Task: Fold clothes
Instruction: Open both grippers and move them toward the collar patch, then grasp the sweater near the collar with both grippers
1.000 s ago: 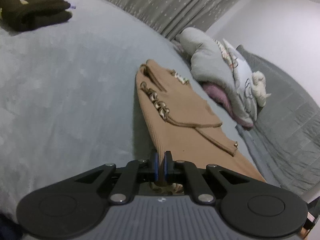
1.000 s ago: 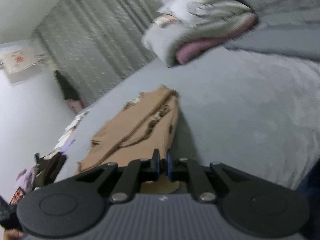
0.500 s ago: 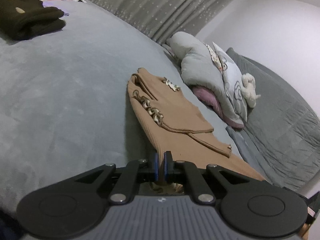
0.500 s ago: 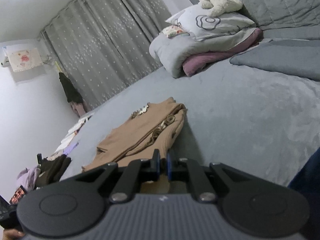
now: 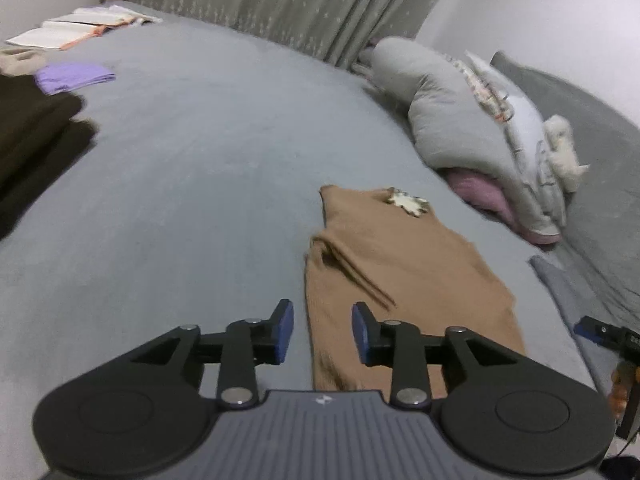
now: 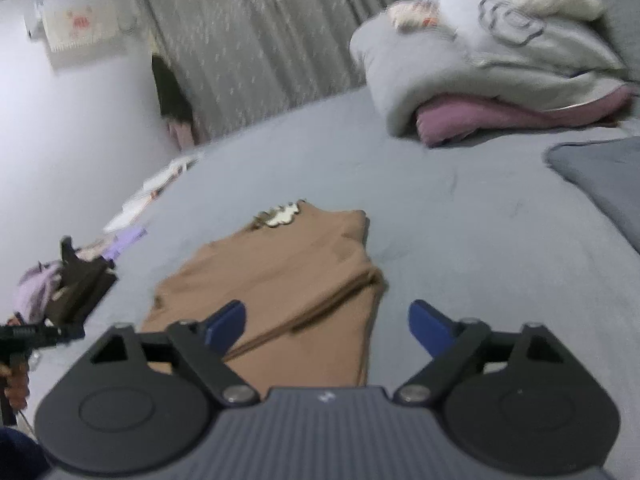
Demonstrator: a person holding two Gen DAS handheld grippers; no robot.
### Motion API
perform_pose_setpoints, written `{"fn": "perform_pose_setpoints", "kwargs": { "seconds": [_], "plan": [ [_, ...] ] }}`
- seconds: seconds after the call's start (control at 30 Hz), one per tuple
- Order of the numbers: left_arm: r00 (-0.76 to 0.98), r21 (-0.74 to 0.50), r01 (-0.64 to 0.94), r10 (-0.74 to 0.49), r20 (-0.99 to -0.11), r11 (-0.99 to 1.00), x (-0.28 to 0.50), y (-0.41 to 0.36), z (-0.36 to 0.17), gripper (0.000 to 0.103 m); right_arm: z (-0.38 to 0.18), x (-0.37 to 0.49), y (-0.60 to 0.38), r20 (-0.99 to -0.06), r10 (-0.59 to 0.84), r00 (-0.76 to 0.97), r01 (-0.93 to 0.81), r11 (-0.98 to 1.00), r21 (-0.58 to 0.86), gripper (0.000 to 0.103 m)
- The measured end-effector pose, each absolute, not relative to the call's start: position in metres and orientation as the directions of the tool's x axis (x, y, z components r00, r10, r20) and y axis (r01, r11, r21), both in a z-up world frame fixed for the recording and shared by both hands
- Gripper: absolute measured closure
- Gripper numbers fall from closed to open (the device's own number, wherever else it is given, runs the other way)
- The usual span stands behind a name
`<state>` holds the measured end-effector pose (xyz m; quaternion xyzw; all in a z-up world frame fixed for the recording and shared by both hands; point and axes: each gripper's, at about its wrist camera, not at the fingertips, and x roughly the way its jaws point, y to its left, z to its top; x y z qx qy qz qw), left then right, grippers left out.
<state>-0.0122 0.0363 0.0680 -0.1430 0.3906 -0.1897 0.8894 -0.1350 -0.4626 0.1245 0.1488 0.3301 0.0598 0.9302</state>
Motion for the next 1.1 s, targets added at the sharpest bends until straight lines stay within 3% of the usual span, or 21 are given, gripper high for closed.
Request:
{"fn": "perform_pose_setpoints", "kwargs": {
  "seconds": [0.13,0.2,0.37,0.57,0.67,0.73,0.8,0.87,1.0,1.03,1.07,1.1],
  "plan": [
    [0.644,-0.28,0.25,-0.375,-0.667,0.927,0.051,0.016,0.062,0.06,0.111,-0.069,-0.474,-0.616,0.231,0.753,-0.048,0.953,0.298,0.031],
    [0.65,-0.278,0.255,-0.377,-0.659,0.926,0.076,0.008,0.06,0.046,0.106,-0.046,-0.482,-0.6,0.248,0.761,-0.049,0.944,0.327,0.031],
    [0.648,-0.237,0.31,-0.387,-0.656,0.921,0.123,-0.025,0.053,0.028,0.083,0.001,-0.488,-0.589,0.297,0.752,-0.065,0.921,0.383,0.031],
    [0.577,-0.273,0.323,-0.417,-0.703,0.906,0.155,-0.049,0.029,0.027,0.057,0.036,-0.483,-0.627,0.311,0.714,-0.089,0.929,0.359,0.03],
    [0.515,-0.336,0.363,-0.488,-0.705,0.869,0.162,-0.057,0.014,0.029,0.055,0.04,-0.487,-0.606,0.334,0.722,-0.111,0.92,0.375,0.03],
    [0.513,-0.332,0.393,-0.504,-0.695,0.858,0.161,-0.062,0.01,0.036,0.053,0.042,-0.49,-0.597,0.345,0.724,-0.122,0.916,0.381,0.03],
    [0.516,-0.326,0.408,-0.51,-0.688,0.853,0.161,-0.065,0.009,0.071,0.05,0.045,-0.49,-0.596,0.346,0.725,-0.124,0.916,0.381,0.03],
    [0.521,-0.323,0.416,-0.514,-0.681,0.85,0.161,-0.065,0.009,0.09,0.047,0.048,-0.49,-0.588,0.353,0.727,-0.131,0.913,0.386,0.03],
    [0.532,-0.318,0.43,-0.522,-0.667,0.845,0.16,-0.066,0.01,0.092,0.041,0.056,-0.486,-0.57,0.394,0.721,-0.164,0.896,0.412,0.037],
    [0.534,-0.316,0.434,-0.524,-0.664,0.844,0.16,-0.066,0.01,0.092,0.039,0.058,-0.482,-0.574,0.395,0.717,-0.17,0.898,0.406,0.05],
    [0.537,-0.315,0.438,-0.526,-0.66,0.842,0.159,-0.066,0.01,0.093,0.037,0.06,-0.477,-0.583,0.384,0.716,-0.169,0.906,0.388,0.072],
    [0.539,-0.313,0.442,-0.528,-0.656,0.841,0.159,-0.066,0.01,0.093,0.036,0.063,-0.474,-0.592,0.364,0.719,-0.161,0.916,0.367,0.082]
  ]
}}
